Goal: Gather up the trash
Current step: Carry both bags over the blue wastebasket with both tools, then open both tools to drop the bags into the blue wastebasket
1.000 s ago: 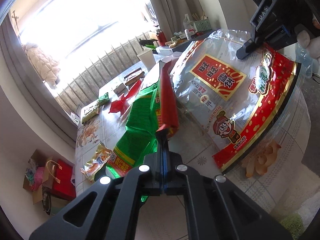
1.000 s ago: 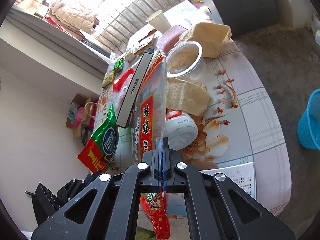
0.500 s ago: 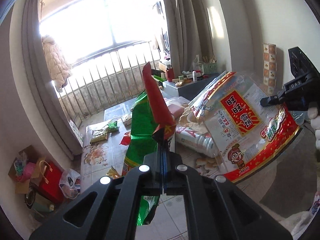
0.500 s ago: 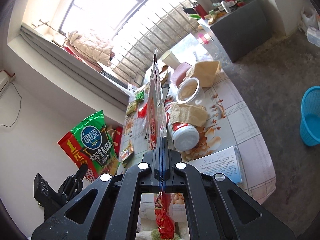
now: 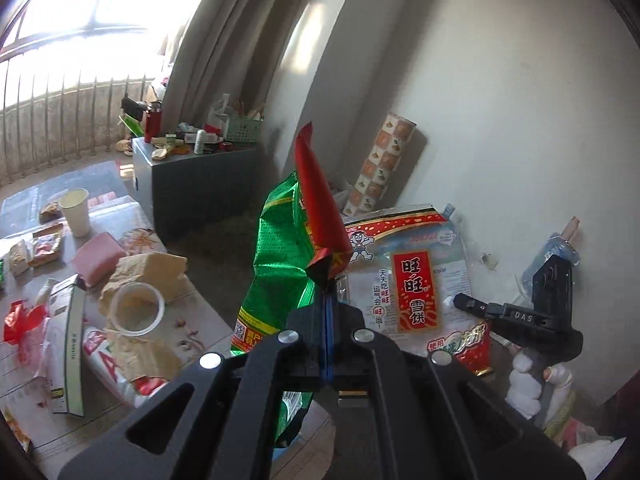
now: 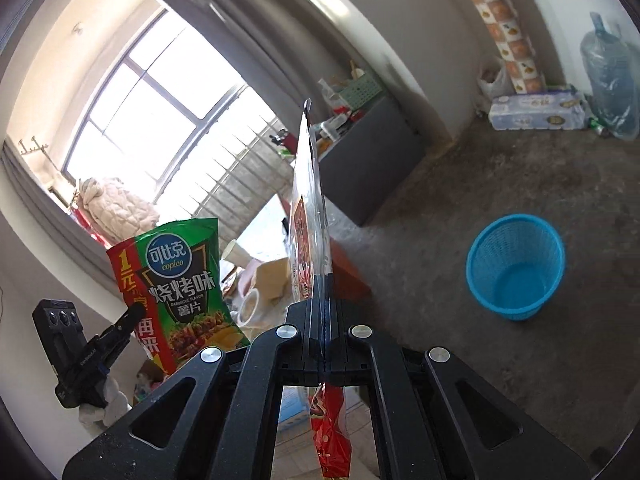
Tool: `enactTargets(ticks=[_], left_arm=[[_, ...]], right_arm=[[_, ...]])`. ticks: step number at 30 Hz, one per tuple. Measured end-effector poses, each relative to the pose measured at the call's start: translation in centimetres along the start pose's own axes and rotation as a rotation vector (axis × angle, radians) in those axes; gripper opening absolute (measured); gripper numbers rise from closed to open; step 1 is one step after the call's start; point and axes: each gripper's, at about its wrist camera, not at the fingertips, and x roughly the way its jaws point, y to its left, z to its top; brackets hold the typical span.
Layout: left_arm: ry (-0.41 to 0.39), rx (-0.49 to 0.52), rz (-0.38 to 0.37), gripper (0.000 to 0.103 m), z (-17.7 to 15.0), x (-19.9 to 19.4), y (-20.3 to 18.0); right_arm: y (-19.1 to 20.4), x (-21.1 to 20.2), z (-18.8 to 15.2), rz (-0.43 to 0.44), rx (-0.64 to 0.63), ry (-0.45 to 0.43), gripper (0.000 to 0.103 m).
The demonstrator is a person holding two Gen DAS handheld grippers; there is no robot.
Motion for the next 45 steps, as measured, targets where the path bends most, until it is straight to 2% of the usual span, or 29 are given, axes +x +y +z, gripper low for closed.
enactTargets(ticks=[4,6,8,12,15,20,21,22,24,25,26,29,33,36,40,42,45], left_arm=[[0.175,-0.078,-0.153,0.000,2.4,11.1,-2.5],[0.280,-0.089,-0.198,0.000,2.8,17.0,-4.0],[0.366,-0.091,-0.204,0.000,2.0,22.2,-6.2],[0.487,-0.116,-0.192,0.000,0.2,31.6,-8.8],[0.536,-0.117,-0.171,0.000,-0.9,37.2,-9.7],[0.581,-0.138,-0.142,0.000,-2.0,44.9,-8.4],[0.598,-0.138,-0.133,0.006,-2.2,46.4,-8.1],[0.625,-0.141,-0.117,0.019,-2.6,48.1,-7.8],[0.668,-0.160,-0.053,0.039,-3.4,50.5,-6.9],[0.665,-0.168,-0.019,0.039,-3.8,51.0,-6.4],[0.669,-0.170,0.004,0.040,-4.1,51.5,-5.9],[0.693,-0.194,0.004,0.041,-4.9,51.2,-4.3],[0.680,-0.136,0.013,0.042,-4.4,49.6,-3.4],[0.663,-0.122,0.000,0.042,-3.0,47.5,-3.0],[0.621,-0.050,-0.013,0.043,-0.2,42.8,-2.9],[0.598,-0.031,-0.022,0.043,1.1,39.8,-2.4],[0.557,-0.013,-0.025,0.044,2.6,34.5,-1.2]], right_arm=[[-5.6,1.4,0.9,-0.110,0.089,-0.031,0.000],[-8.7,2.8,1.3,-0.147,0.138,-0.028,0.000],[-11.7,4.5,1.9,-0.192,0.178,-0.019,0.000],[-17.4,8.0,2.6,-0.261,0.256,0.013,0.000],[-20.6,10.2,3.3,-0.308,0.296,0.020,0.000],[-24.5,13.0,3.7,-0.347,0.369,-0.003,0.000],[-24.5,13.0,3.6,-0.354,0.385,-0.011,0.004],[-24.9,13.5,3.5,-0.363,0.412,-0.012,0.009],[-26.8,15.4,3.4,-0.346,0.453,-0.003,0.029],[-27.5,16.3,3.1,-0.368,0.461,0.006,0.046],[-28.3,17.0,2.7,-0.414,0.467,0.011,0.048],[-30.5,18.2,1.2,-0.451,0.506,0.034,0.048],[-31.8,18.4,0.2,-0.462,0.519,0.047,0.048],[-32.2,18.3,-0.1,-0.476,0.509,0.057,0.049],[-32.2,19.1,0.6,-0.499,0.444,0.076,0.048],[-32.0,19.7,1.1,-0.511,0.407,0.085,0.043],[-31.7,20.9,1.5,-0.550,0.349,0.121,0.018]])
